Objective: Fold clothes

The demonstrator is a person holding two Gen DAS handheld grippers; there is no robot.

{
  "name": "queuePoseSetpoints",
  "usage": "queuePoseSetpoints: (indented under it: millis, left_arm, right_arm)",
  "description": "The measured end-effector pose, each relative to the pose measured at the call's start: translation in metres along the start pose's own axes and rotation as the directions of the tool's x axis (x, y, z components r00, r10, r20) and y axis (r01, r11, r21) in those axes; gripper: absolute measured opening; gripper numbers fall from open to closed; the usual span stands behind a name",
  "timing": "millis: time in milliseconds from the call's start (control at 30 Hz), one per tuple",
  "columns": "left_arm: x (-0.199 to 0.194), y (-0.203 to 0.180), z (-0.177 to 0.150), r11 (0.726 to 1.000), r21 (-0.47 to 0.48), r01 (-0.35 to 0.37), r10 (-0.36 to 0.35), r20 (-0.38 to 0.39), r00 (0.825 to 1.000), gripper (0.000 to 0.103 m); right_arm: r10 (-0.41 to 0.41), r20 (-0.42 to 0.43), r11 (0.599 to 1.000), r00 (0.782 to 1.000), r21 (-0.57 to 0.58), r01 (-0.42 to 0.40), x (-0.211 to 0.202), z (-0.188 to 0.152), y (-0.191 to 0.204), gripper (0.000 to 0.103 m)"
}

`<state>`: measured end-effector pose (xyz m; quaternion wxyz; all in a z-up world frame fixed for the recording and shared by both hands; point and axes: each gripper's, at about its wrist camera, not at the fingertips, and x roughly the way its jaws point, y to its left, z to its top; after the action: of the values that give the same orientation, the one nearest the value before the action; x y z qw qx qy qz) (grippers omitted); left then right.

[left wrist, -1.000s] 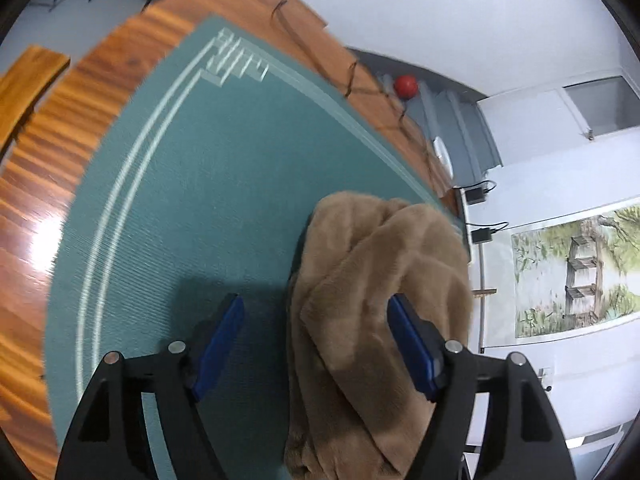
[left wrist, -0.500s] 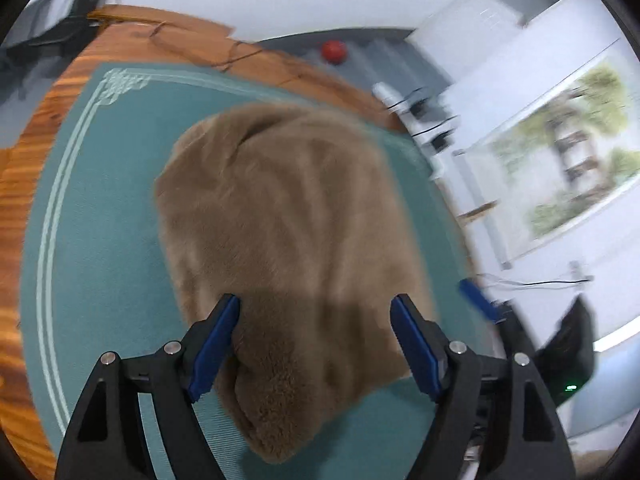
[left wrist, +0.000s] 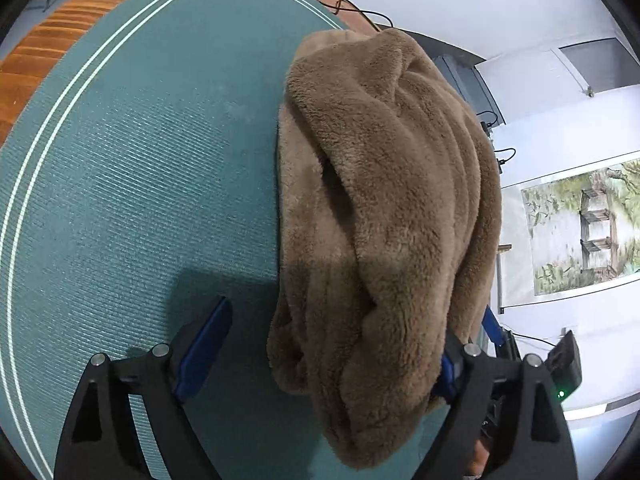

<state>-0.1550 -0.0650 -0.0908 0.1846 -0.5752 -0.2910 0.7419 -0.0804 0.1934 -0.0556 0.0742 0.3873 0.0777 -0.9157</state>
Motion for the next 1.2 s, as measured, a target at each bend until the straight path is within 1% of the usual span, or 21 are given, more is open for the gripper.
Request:
queuePoseSetpoints:
  millis: [67,133,200,300,433,467,533,600,667,733,800,900,933,1033,1100,1167,1200]
  left_arm:
    - [-0.004,-0.006,0.002,1.000,0.018,-0.021,0.021,0.006,1.000,0.090]
    - [-0.010,-0.015,0.005,0.998,0.041,-0.045,0.045,0.018,0.999,0.090]
    - [-0.019,-0.025,0.008,0.997,0.060,-0.047,0.045,0.032,0.998,0.090]
    - [-0.032,-0.043,0.015,0.994,0.089,-0.061,0.055,0.070,0.996,0.090]
    - [-0.040,-0.067,0.034,0.988,0.137,-0.066,0.049,0.127,0.991,0.090]
    - [-0.038,-0.072,0.043,0.985,0.153,-0.084,0.062,0.139,0.988,0.090]
    - [-0.034,-0.075,0.051,0.973,0.182,-0.144,0.118,0.149,0.982,0.090]
    - [-0.026,-0.075,0.057,0.958,0.202,-0.203,0.175,0.147,0.973,0.090]
    - [-0.011,-0.068,0.060,0.949,0.203,-0.239,0.220,0.114,0.969,0.090]
    - [0.000,-0.055,0.059,0.946,0.199,-0.256,0.245,0.081,0.966,0.090]
    - [0.010,-0.045,0.057,0.948,0.194,-0.252,0.246,0.057,0.968,0.090]
    - [0.014,-0.034,0.058,0.954,0.172,-0.247,0.241,0.055,0.969,0.098]
    - [0.014,-0.031,0.058,0.955,0.169,-0.245,0.239,0.054,0.969,0.100]
    - [0.012,-0.023,0.058,0.957,0.166,-0.237,0.233,0.048,0.971,0.100]
    - [0.005,-0.023,0.057,0.956,0.160,-0.247,0.241,0.052,0.969,0.100]
    - [-0.009,-0.029,0.052,0.946,0.178,-0.272,0.261,0.086,0.962,0.100]
    - [-0.018,-0.034,0.047,0.939,0.198,-0.282,0.266,0.104,0.958,0.100]
  right_arm:
    - [0.023,-0.024,0.999,0.999,0.027,-0.022,0.001,0.004,-0.005,0.094]
    - [0.038,-0.030,0.999,0.999,0.040,-0.037,-0.003,0.009,-0.008,0.094]
    - [0.042,-0.010,0.998,0.999,0.042,-0.041,-0.011,0.018,-0.008,0.094]
    - [0.037,0.046,0.999,0.998,0.014,-0.038,-0.020,0.039,-0.005,0.094]
    - [0.065,0.076,0.998,0.995,0.008,-0.066,-0.013,0.069,-0.003,0.094]
    - [0.062,0.075,0.998,0.995,-0.008,-0.061,-0.010,0.076,-0.001,0.094]
    - [0.041,0.046,0.998,0.998,-0.057,-0.038,0.003,0.087,0.006,0.094]
    - [0.019,-0.005,0.997,1.000,-0.080,-0.020,0.020,0.088,0.008,0.094]
    - [0.030,-0.056,0.998,0.998,-0.059,-0.033,0.033,0.085,0.003,0.094]
    - [0.052,-0.105,0.998,0.993,-0.024,-0.055,0.045,0.080,-0.004,0.094]
    - [0.082,-0.133,0.997,0.988,0.016,-0.081,0.054,0.074,-0.011,0.095]
    - [0.104,-0.130,0.994,0.986,0.049,-0.098,0.062,0.068,-0.019,0.100]
    - [0.108,-0.123,0.994,0.987,0.049,-0.102,0.063,0.066,-0.021,0.101]
    - [0.116,-0.117,0.992,0.986,0.054,-0.110,0.065,0.062,-0.023,0.101]
    - [0.117,-0.119,0.992,0.986,0.059,-0.111,0.061,0.066,-0.023,0.101]
    - [0.116,-0.113,0.992,0.987,0.060,-0.109,0.053,0.070,-0.023,0.101]
    - [0.110,-0.094,0.993,0.989,0.052,-0.106,0.045,0.071,-0.024,0.101]
